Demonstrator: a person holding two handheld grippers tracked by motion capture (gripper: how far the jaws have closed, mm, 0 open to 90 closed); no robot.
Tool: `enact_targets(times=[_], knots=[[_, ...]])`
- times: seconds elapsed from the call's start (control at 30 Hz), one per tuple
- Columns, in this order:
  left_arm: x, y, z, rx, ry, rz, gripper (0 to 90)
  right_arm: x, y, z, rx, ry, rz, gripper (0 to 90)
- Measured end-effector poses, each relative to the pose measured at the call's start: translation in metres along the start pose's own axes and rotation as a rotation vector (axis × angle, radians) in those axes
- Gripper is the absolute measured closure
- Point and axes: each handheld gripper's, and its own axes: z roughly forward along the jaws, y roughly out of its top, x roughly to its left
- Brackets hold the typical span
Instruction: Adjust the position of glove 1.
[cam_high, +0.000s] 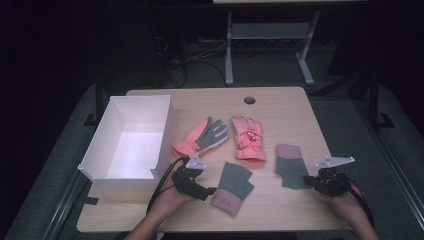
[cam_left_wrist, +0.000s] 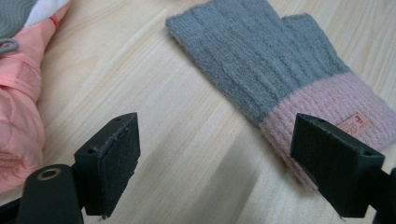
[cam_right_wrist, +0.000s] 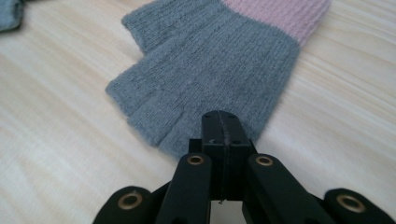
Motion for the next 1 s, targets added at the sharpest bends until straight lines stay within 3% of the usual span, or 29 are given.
enact_targets(times=[0.17, 0.23, 0.43, 0.53, 0.73, 1.0], knots=[[0.0, 0.0, 0.0, -0.002, 0.001, -0.001, 15.6, -0.004, 0.0, -0.009, -0.018, -0.008, 0.014, 90.0], [0.0, 0.0, -0.001, -0.002, 0.0, -0.001, 15.6, -0.005, -0.002, -0.007, -0.001, -0.007, 0.026, 90.0], [0.0, 0.0, 0.0, -0.006, 0.0, -0.012, 15.6, -0.004, -0.003, -0.002, 0.035, 0.008, 0.001, 90.0], [0.0, 0.0, 0.0, -0.008, -0.003, -0.012, 15.6, 0.008, 0.001, -0.001, 0.064, 0.043, -0.023, 90.0], [0.001, 0.0, 0.0, 0.005, -0.004, -0.004, 15.6, 0.02, 0.005, 0.004, 0.059, 0.101, -0.06, 90.0], [0.001, 0.0, 0.001, 0.012, -0.003, 0.0, 15.6, 0.047, 0.017, 0.014, 0.071, 0.186, -0.142, 90.0]])
